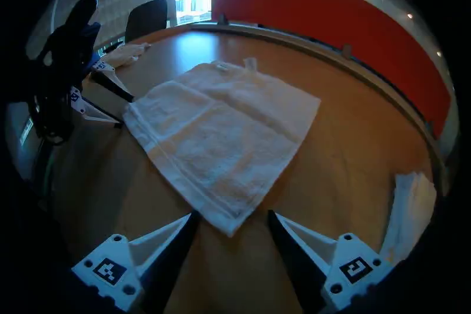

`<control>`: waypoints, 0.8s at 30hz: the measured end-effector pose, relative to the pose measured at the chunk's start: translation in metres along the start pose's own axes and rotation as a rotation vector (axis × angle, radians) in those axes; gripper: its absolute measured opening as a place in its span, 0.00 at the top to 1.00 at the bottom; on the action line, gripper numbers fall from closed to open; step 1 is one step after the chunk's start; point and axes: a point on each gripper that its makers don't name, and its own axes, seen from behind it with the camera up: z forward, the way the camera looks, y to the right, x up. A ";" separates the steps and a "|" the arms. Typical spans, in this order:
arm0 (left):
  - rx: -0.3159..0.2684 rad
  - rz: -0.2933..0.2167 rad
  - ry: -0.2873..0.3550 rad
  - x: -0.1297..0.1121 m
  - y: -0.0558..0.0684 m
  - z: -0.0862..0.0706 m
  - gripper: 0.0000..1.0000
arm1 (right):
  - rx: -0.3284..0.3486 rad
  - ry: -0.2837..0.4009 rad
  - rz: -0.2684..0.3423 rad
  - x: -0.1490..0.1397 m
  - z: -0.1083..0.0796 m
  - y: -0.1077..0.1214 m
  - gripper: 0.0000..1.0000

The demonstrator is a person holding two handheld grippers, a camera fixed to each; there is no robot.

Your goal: Fold towel

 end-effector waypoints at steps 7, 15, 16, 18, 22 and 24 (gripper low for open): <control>-0.005 0.010 -0.008 0.001 0.004 0.000 0.16 | 0.007 0.001 0.005 0.000 0.000 -0.002 0.17; -0.010 0.015 -0.017 0.001 0.005 0.000 0.18 | 0.011 0.001 0.005 0.001 0.001 -0.002 0.22; -0.010 0.015 -0.018 0.001 0.005 0.000 0.18 | 0.011 0.002 0.006 0.001 0.001 -0.002 0.24; -0.009 0.014 -0.020 0.001 0.005 0.000 0.19 | 0.010 0.003 0.008 0.001 0.002 -0.001 0.29; -0.012 0.016 -0.026 0.001 0.006 0.000 0.24 | 0.010 0.004 0.013 0.001 0.002 0.000 0.42; -0.014 0.018 -0.028 0.002 0.007 0.000 0.27 | 0.011 0.003 0.015 0.001 0.002 0.000 0.47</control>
